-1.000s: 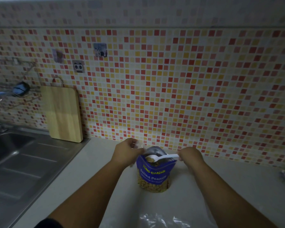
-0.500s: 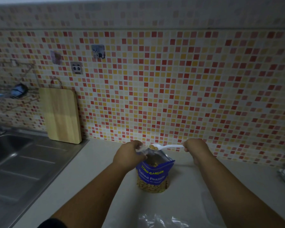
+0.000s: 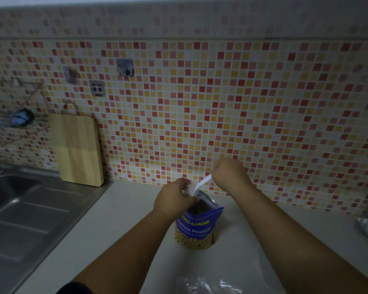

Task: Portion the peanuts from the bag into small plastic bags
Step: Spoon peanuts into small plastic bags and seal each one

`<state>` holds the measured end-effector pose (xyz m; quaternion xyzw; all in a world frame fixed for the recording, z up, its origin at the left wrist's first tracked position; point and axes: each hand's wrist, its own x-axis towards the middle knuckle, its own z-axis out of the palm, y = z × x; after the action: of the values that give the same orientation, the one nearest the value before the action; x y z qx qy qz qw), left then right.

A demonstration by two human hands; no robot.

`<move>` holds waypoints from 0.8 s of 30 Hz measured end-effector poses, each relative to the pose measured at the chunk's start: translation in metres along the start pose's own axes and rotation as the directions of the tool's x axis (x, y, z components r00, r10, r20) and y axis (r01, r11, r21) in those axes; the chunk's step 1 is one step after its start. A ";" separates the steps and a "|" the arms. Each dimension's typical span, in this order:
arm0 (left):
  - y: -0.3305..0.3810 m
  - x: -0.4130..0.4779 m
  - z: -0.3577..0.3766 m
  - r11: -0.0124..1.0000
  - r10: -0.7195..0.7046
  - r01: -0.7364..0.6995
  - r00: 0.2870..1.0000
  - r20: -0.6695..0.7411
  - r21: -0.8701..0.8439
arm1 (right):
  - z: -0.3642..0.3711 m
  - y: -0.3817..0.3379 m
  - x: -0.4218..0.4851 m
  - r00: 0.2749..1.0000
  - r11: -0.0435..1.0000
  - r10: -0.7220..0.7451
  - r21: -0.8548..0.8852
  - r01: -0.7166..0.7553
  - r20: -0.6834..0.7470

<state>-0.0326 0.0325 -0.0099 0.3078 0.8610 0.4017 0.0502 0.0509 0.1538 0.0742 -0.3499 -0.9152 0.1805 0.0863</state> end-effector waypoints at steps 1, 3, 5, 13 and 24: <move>0.000 0.000 0.001 1.000 -0.002 0.001 1.000 -0.018 -0.031 | -0.004 -0.009 -0.005 0.994 0.994 -0.100 -0.043 0.098 -0.036; 0.001 0.001 0.002 0.994 -0.015 0.009 0.998 -0.053 -0.107 | -0.006 -0.026 -0.011 0.951 0.945 -0.303 -0.148 0.291 -0.061; 0.001 0.002 0.003 0.984 -0.037 0.020 0.995 -0.095 -0.178 | -0.011 -0.038 -0.017 0.897 0.873 -0.437 -0.273 0.404 -0.071; -0.010 0.007 -0.011 0.892 -0.208 0.128 0.968 -0.143 -0.434 | -0.041 -0.021 -0.017 0.802 0.927 -0.375 -0.180 0.329 -0.465; -0.013 -0.003 -0.013 0.715 -0.288 0.222 0.958 0.010 -0.663 | 0.055 0.032 -0.015 0.985 0.970 -0.171 -0.174 0.172 0.022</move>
<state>-0.0407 0.0155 -0.0113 0.1296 0.6998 0.6817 0.1694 0.0658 0.1514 0.0104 -0.2749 -0.9546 0.0925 0.0673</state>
